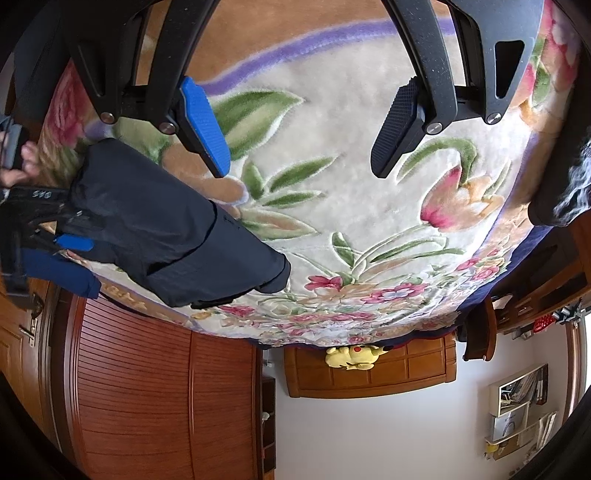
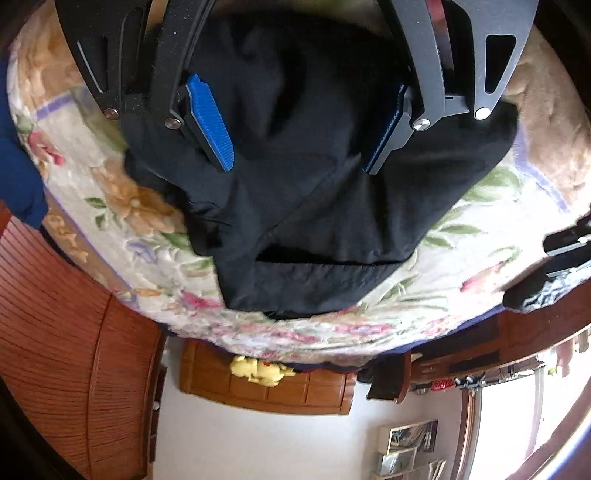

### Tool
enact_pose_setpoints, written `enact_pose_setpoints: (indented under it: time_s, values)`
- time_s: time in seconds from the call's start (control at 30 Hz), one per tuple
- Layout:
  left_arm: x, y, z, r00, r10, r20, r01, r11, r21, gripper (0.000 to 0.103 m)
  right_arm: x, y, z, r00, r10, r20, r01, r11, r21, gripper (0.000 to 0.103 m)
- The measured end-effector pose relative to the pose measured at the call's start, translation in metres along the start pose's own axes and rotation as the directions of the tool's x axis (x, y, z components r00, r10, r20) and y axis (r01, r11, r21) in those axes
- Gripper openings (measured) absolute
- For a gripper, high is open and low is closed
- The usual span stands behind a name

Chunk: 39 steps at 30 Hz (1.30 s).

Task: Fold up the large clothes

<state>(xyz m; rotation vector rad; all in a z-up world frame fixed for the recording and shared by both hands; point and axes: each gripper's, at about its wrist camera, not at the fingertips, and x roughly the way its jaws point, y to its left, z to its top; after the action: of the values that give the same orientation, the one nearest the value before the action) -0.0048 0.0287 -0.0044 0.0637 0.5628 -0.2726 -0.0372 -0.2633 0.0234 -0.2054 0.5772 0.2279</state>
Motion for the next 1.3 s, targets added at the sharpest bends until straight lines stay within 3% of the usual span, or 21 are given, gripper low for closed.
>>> enact_pose_setpoints:
  time_s: [0.2,0.33,0.43,0.8,0.93,1.27,1.3]
  values:
    - [0.003,-0.004,0.001,1.0,-0.007,0.002,0.007,1.0,0.003,0.079,-0.016,-0.028,-0.014,0.998,-0.062,-0.008,0.062,0.997,0.037,0.073]
    - [0.006,-0.008,0.001,1.0,-0.007,-0.004,0.007,1.0,0.007,0.079,-0.001,-0.039,-0.026,0.999,-0.011,-0.05,0.015,0.997,0.08,0.073]
    - [0.008,-0.013,0.004,1.0,-0.018,-0.002,0.018,1.0,-0.001,0.079,-0.005,-0.038,-0.024,0.999,-0.017,-0.04,0.02,0.997,0.081,0.073]
    - [0.017,-0.035,0.01,0.999,-0.045,0.008,0.044,0.999,0.027,0.079,-0.056,-0.073,-0.047,0.998,-0.058,-0.021,0.061,0.981,0.185,0.073]
    - [0.024,-0.037,0.014,0.999,-0.054,0.004,0.054,0.998,0.016,0.079,-0.046,-0.084,-0.058,0.997,-0.051,-0.058,0.062,0.974,0.217,0.073]
    - [0.074,-0.04,0.055,0.998,-0.044,-0.055,0.044,0.999,0.004,0.079,0.005,-0.097,-0.057,0.995,0.079,-0.064,-0.053,0.941,0.335,0.073]
    - [0.079,-0.04,0.058,0.998,-0.036,-0.057,0.037,0.999,0.012,0.079,0.011,-0.098,-0.057,0.993,0.094,-0.064,-0.067,0.938,0.341,0.07]
